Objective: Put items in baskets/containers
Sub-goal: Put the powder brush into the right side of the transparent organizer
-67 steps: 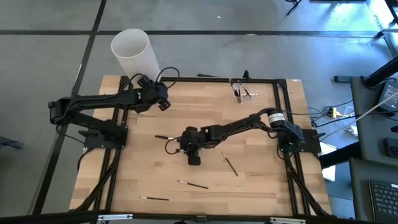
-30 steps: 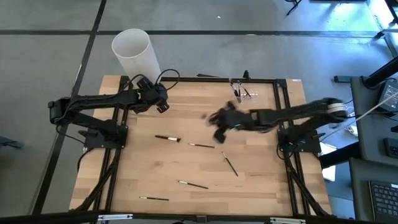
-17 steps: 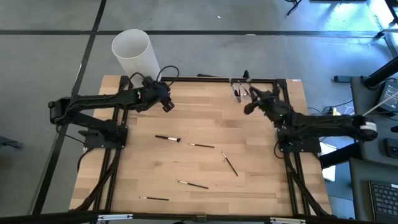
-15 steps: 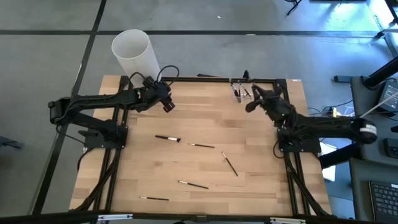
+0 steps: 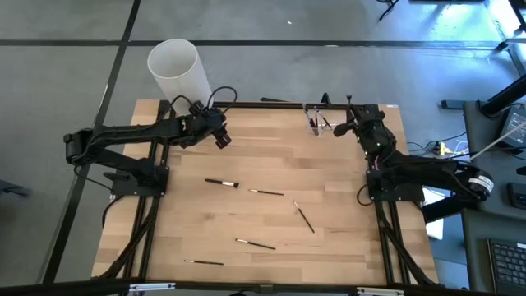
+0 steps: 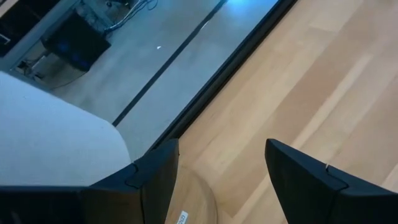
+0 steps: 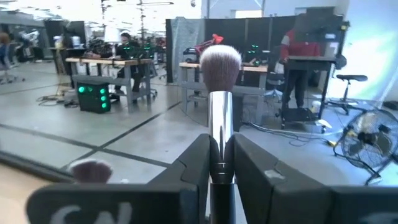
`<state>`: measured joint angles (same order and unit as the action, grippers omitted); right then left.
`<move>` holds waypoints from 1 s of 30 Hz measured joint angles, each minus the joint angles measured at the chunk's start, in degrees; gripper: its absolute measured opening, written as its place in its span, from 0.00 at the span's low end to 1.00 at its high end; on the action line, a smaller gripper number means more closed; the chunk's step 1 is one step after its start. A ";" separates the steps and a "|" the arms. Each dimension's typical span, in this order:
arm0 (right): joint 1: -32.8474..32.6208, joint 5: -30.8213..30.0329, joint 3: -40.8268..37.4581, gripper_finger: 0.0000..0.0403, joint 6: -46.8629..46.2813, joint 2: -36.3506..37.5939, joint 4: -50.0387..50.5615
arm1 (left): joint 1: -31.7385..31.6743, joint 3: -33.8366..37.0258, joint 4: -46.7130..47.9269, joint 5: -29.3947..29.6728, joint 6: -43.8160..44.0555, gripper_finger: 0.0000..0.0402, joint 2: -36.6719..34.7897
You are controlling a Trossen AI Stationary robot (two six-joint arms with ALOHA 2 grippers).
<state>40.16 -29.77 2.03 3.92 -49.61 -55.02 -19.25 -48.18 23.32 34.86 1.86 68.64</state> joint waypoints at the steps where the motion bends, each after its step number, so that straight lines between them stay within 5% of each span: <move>1: 0.86 0.24 0.01 0.16 -0.65 -0.62 -0.28 | 0.00 0.00 -0.62 0.00 -0.52 0.58 0.00; 9: 6.15 3.98 0.01 0.16 -1.75 -8.15 -3.22 | 0.00 0.00 -6.20 -2.07 -3.67 0.58 0.01; 30: 5.38 3.94 0.12 0.15 -0.66 -23.88 -18.11 | 0.00 0.00 -16.39 -4.26 -10.67 0.58 0.02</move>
<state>45.54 -25.82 2.15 3.26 -73.49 -73.14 -19.25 -48.18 6.93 30.60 -8.81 68.66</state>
